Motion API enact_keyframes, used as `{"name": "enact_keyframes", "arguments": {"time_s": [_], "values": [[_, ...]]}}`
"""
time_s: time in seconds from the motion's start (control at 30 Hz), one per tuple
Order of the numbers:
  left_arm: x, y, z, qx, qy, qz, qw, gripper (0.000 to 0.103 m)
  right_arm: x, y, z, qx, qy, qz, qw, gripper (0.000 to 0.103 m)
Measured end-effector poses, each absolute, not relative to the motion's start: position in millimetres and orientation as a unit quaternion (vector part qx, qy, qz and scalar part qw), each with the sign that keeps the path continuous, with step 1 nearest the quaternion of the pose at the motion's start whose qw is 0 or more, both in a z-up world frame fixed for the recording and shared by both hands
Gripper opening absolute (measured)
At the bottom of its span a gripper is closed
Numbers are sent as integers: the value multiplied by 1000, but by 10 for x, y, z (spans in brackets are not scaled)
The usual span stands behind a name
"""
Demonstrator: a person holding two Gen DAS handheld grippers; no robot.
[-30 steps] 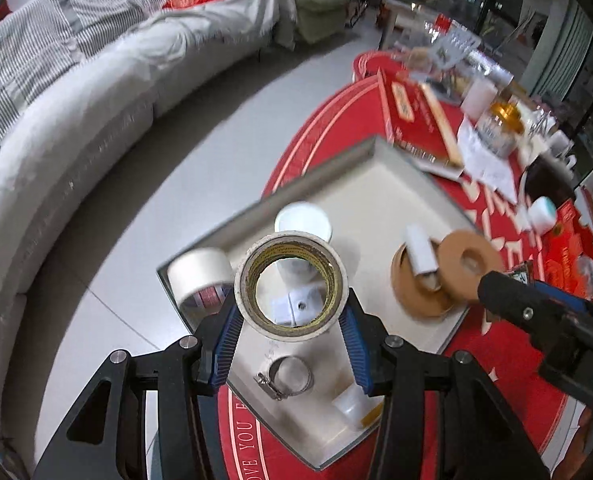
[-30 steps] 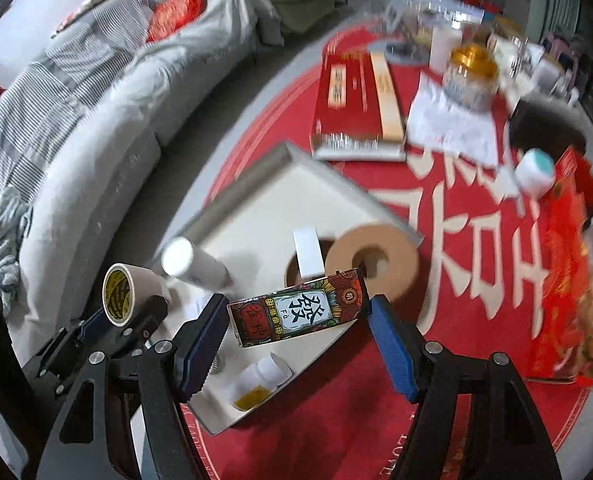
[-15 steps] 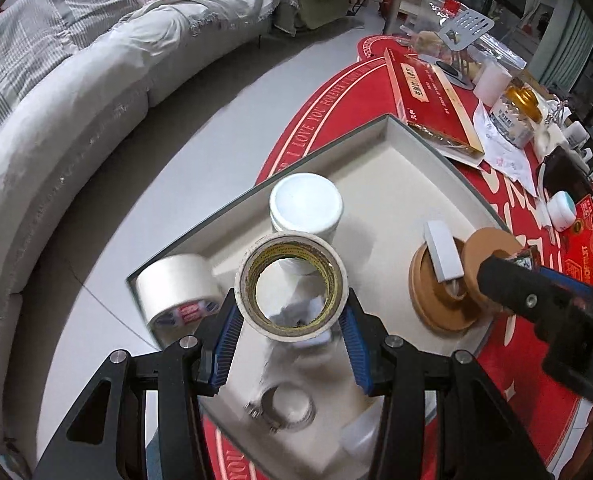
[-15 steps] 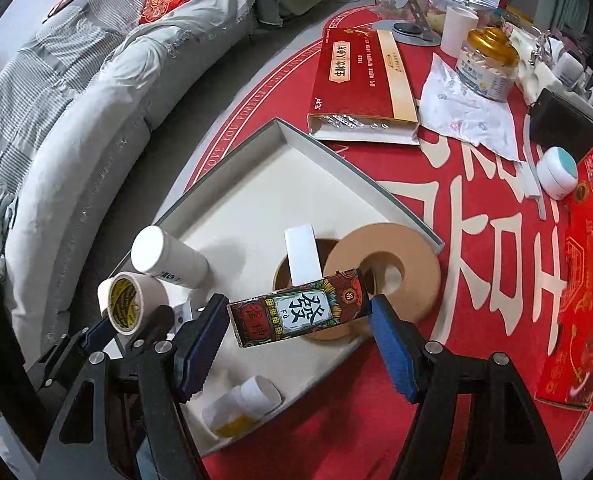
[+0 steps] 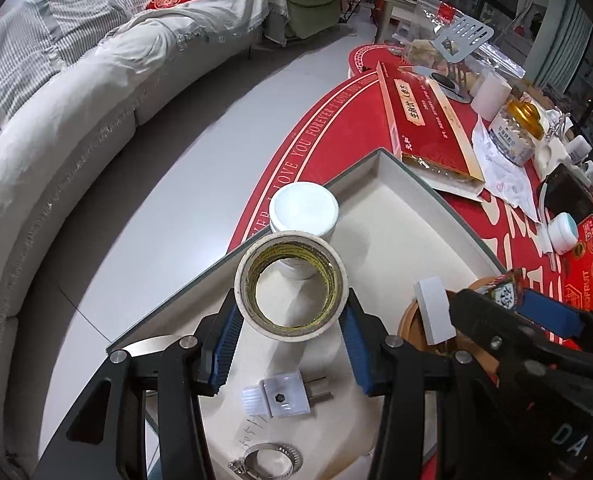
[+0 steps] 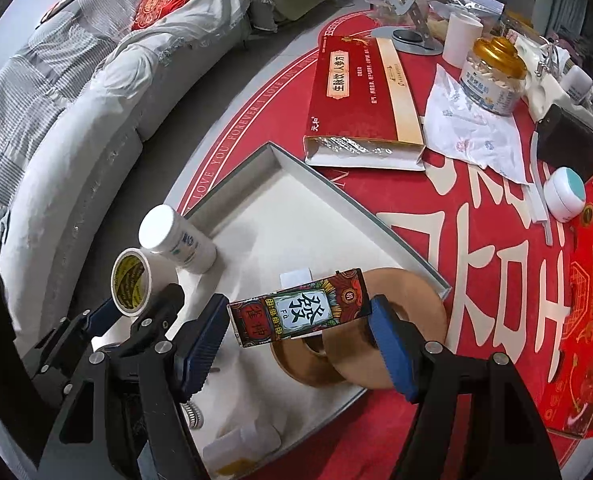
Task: Organize rigid objects
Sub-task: 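Release tape roll into tray with left tool while right tool sets card box down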
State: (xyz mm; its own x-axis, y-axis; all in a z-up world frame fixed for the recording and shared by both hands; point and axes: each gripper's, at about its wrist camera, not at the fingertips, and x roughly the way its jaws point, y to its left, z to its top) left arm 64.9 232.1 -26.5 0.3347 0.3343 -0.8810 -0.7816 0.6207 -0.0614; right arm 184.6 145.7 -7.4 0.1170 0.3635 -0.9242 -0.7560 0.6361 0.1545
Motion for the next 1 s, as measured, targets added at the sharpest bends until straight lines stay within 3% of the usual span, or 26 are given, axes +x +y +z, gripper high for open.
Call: {"name": "enact_keyframes", "arguments": {"time_s": [0.73,0.77,0.83,0.93,0.97,1.0], "values": [[605,2282,-431,-234,478,362,765,52,1835,1498,-296,-188,562,373,714,73],[610,2277,-436,-229,480,365,764,54,1834,1504,-302,-189,564,374,712,73],[620,2263,-433,-219,484,370,762,80,1831,1511,-305,-188,566,376,709,73],[588,2232,-382,-215,478,371,766,86,1817,1520,-302,-190,572,378,703,78],[584,2234,-380,-217,482,369,764,87,1814,1515,-287,-189,570,378,705,94],[578,2233,-375,-221,485,364,764,94,1811,1508,-267,-188,566,378,708,103]]}}
